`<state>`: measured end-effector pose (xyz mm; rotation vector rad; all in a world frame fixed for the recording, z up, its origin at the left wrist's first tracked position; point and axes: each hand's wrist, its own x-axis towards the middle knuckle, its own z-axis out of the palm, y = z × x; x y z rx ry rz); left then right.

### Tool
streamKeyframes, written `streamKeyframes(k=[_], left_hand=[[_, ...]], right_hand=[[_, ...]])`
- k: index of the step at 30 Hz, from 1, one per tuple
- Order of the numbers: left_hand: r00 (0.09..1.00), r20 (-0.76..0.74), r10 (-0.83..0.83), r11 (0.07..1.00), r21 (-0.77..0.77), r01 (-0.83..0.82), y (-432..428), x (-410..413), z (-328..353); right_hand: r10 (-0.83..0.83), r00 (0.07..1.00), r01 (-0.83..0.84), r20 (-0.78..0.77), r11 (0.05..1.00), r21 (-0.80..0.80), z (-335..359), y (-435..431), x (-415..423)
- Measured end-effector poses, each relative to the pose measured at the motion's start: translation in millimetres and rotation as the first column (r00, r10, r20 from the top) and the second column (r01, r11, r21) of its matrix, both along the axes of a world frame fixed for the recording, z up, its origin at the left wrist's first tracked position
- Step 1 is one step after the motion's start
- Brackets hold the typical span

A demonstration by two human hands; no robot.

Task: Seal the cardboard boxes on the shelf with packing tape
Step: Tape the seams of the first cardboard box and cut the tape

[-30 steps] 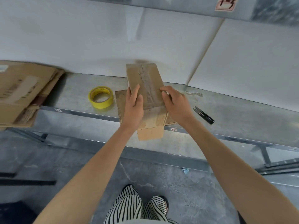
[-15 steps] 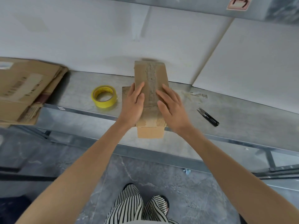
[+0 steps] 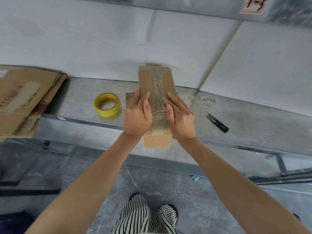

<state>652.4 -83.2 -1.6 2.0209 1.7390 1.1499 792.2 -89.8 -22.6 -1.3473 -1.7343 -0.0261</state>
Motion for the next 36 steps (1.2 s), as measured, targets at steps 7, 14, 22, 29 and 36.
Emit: streamKeyframes(k=[7,14,22,29,36], left_hand=[[0.993,0.117,0.017,0.998,-0.065,-0.009,-8.8,7.4,1.6],[0.968,0.225,0.116,0.991,-0.088,-0.098,-19.8,28.0,-5.1],[0.954,0.299,0.019,0.997,-0.082,0.005,-11.1,9.7,-8.7],[0.931,0.359,-0.068,0.986,-0.118,0.118,-12.1,-2.4,-9.2],[0.770,0.638,-0.006,0.937,-0.265,0.227,-15.8,4.8,-12.1]], right_hand=[[0.062,0.979,-0.136,-0.195,0.909,-0.395,10.5,-9.1,11.8],[-0.093,0.848,-0.207,-0.522,0.848,-0.488,7.8,-12.9,-4.9],[-0.013,0.931,-0.176,-0.366,0.860,-0.479,10.9,-6.7,4.9],[0.037,0.947,-0.219,-0.319,0.801,-0.557,22.1,-2.3,24.1],[0.028,0.915,-0.278,-0.402,0.764,-0.582,17.1,-14.9,10.6]])
